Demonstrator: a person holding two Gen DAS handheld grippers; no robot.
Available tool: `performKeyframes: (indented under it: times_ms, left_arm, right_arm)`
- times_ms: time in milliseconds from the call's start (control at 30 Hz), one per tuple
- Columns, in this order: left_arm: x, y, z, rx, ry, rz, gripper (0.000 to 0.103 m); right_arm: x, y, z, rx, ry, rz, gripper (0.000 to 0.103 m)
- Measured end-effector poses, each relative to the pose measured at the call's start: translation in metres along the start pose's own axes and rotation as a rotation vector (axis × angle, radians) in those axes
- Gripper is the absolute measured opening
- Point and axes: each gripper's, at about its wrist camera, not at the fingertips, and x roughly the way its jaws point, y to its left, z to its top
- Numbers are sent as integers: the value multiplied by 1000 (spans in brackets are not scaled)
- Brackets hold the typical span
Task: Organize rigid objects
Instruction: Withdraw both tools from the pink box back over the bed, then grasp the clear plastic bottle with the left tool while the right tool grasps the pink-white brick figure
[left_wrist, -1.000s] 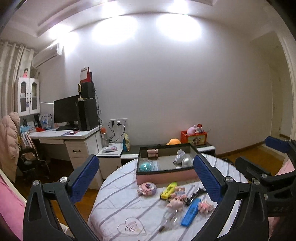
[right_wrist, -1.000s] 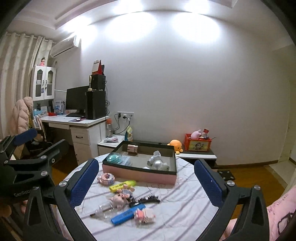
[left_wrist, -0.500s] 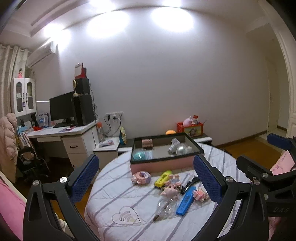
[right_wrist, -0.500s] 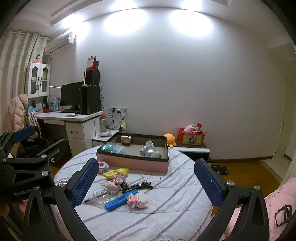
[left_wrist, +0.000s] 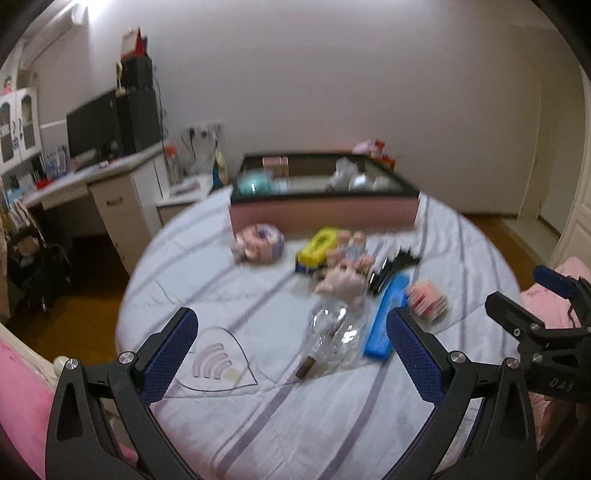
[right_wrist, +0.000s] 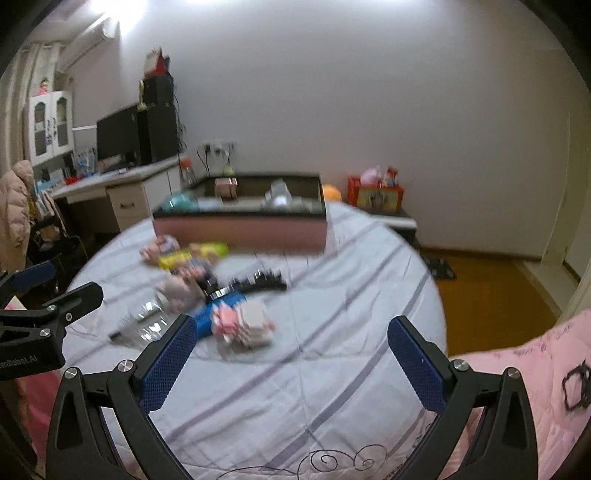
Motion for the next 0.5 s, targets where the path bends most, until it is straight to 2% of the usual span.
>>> performKeyframes:
  times_ms: [200, 300, 433, 467, 500]
  left_arm:
    - [41, -11, -2, 22, 82, -24, 103]
    - [58, -10, 2, 29, 115, 5, 103]
    - [69, -6, -2, 24, 153, -47, 102]
    - [71, -6, -3, 26, 160, -46, 101]
    - [72, -5, -6, 31, 163, -51, 92]
  right_arm:
    - [27, -11, -9, 23, 64, 3, 103]
    - [35, -15, -10, 33, 81, 9, 103]
    - [44, -20, -8, 58, 98, 30, 103]
    - [46, -19, -7, 58, 99, 34, 103]
    - [48, -18, -6, 58, 103, 36, 103]
